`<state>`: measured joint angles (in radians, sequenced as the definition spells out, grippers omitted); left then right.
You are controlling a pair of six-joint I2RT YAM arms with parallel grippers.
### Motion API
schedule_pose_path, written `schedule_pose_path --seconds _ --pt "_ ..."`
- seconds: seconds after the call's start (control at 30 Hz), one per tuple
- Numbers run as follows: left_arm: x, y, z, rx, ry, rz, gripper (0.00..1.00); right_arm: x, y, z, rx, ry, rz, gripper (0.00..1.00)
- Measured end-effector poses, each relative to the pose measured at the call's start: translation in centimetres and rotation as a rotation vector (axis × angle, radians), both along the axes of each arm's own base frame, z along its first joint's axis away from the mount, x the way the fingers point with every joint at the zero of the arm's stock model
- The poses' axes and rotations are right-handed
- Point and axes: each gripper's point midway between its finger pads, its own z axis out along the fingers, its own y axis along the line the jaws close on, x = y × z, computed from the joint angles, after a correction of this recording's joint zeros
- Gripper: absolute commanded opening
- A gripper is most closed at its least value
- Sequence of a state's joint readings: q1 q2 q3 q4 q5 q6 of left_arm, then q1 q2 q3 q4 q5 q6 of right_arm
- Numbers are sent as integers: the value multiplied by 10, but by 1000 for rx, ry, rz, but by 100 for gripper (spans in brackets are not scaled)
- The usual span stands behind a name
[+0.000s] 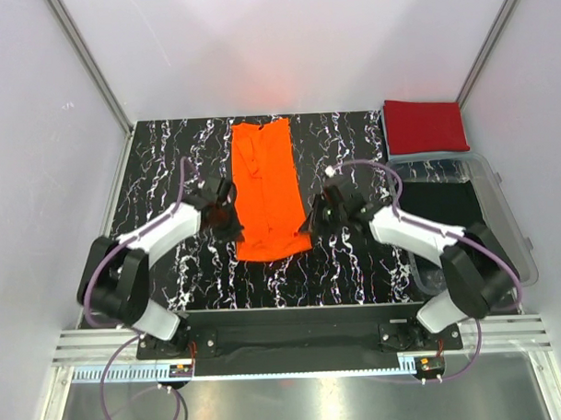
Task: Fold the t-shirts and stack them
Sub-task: Fold the tshirt
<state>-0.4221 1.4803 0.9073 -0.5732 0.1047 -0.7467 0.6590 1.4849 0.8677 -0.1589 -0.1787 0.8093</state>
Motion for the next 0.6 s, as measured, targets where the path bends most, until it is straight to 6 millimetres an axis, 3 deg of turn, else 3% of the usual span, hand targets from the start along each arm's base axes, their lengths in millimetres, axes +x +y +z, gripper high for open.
schedule_pose_path --seconds 0.3,0.6 --pt "65 11 8 -12 -23 32 0 76 5 5 -69 -66 73 0" --pt "118 12 26 -31 -85 43 0 122 0 9 -124 -66 96 0"
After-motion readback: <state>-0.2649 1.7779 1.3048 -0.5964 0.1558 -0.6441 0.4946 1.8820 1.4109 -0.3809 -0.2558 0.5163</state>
